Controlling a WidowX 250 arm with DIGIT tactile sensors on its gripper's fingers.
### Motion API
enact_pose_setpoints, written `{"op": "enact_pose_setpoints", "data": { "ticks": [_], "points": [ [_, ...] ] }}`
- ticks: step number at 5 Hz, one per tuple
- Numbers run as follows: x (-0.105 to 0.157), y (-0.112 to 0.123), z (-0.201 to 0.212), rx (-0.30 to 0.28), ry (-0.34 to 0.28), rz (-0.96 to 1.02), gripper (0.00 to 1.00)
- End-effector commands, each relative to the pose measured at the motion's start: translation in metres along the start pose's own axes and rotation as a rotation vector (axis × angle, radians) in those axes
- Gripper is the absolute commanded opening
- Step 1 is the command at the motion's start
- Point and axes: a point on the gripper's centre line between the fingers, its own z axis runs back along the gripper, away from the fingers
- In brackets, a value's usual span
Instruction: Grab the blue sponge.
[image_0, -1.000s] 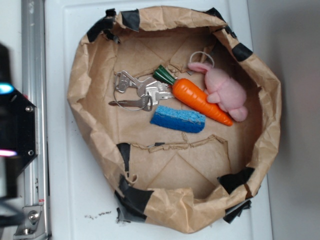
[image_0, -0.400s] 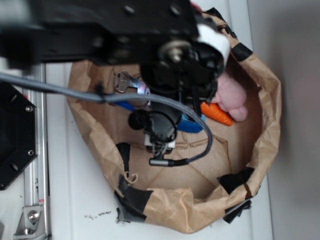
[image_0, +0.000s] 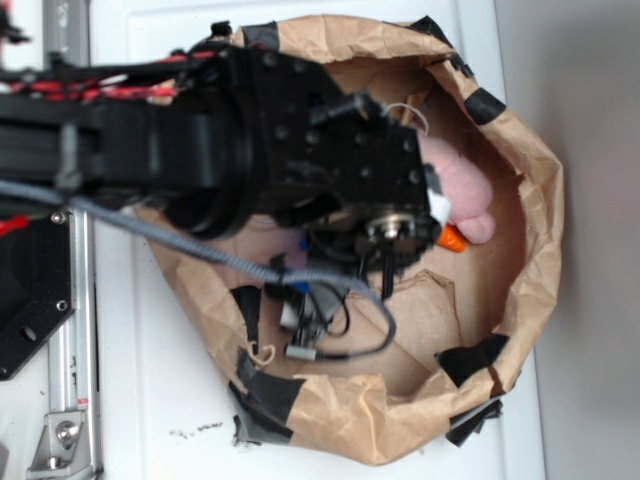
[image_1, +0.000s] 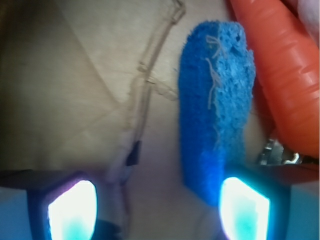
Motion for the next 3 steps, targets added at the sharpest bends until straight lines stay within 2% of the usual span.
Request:
{"op": "enact_pose_setpoints", "data": {
  "ticks": [1, 2, 3],
  "points": [
    [0.011, 0.002, -0.003, 0.045, -0.014, 0.002, 0.0],
    [0.011, 0.004, 0.011, 0.071, -0.041, 0.037, 0.0],
    [0.008, 0.002, 0.042, 0.135, -0.087, 0.091, 0.0]
  ]
}}
